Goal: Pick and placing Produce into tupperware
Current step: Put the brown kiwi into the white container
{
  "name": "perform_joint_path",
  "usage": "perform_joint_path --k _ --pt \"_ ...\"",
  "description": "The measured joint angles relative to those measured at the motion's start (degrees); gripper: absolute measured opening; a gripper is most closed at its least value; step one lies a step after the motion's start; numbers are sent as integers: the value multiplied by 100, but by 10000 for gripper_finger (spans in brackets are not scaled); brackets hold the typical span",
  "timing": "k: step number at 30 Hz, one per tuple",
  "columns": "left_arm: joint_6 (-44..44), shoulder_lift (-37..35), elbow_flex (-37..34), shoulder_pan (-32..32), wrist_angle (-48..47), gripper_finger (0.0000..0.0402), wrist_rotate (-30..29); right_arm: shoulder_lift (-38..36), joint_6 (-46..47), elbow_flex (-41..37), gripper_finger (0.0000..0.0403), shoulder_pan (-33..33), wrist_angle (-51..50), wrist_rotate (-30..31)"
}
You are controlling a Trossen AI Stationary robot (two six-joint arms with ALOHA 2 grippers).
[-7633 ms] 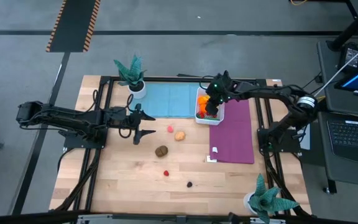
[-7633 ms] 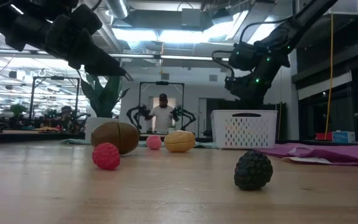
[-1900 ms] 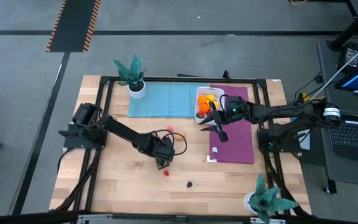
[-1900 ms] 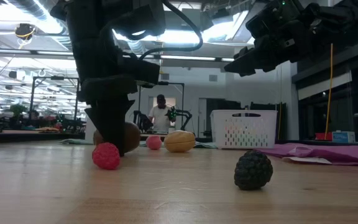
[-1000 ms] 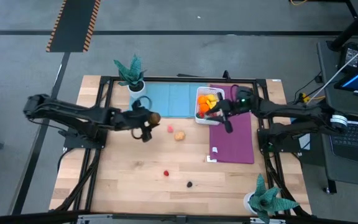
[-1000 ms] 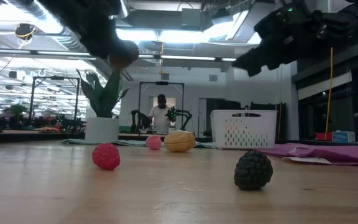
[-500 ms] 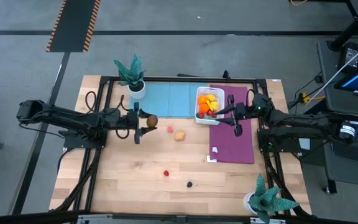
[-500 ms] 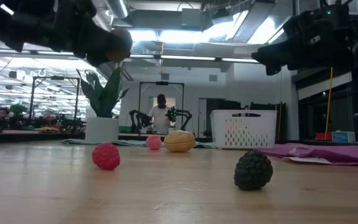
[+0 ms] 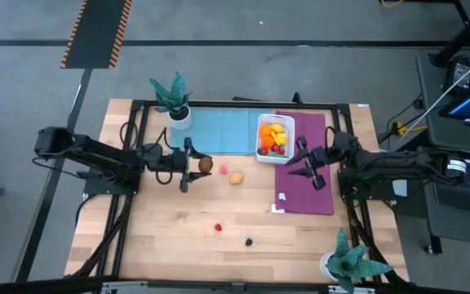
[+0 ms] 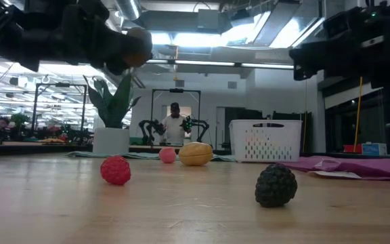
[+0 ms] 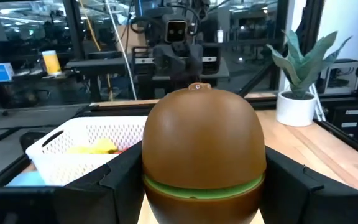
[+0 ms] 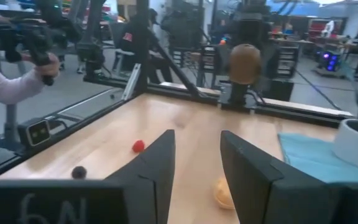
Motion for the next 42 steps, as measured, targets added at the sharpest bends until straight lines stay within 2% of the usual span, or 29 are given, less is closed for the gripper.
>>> perform_joint_path --k 5,12,19,23,25,32,37,42 --pt "-60 457 6 160 518 234 137 12 12 0 130 132 -194 147" --pt "-92 1003 441 181 590 234 48 16 160 0 130 217 -310 1713" --pt "45 1779 1124 181 523 234 -1305 14 346 33 130 217 -344 3071" --pt "66 2211 1546 181 471 236 -1745 14 482 33 130 217 -381 3702" --pt "138 2400 1739 209 409 236 -1775 14 584 33 130 217 -383 3958" --pt "180 2727 2225 306 102 234 -1700 14 597 33 130 216 -537 4048" --pt "16 2729 2755 467 -1044 234 -1274 14 599 33 130 217 -534 4048" --pt "41 2729 3317 582 -1805 234 -1251 14 597 33 130 217 -534 4049"
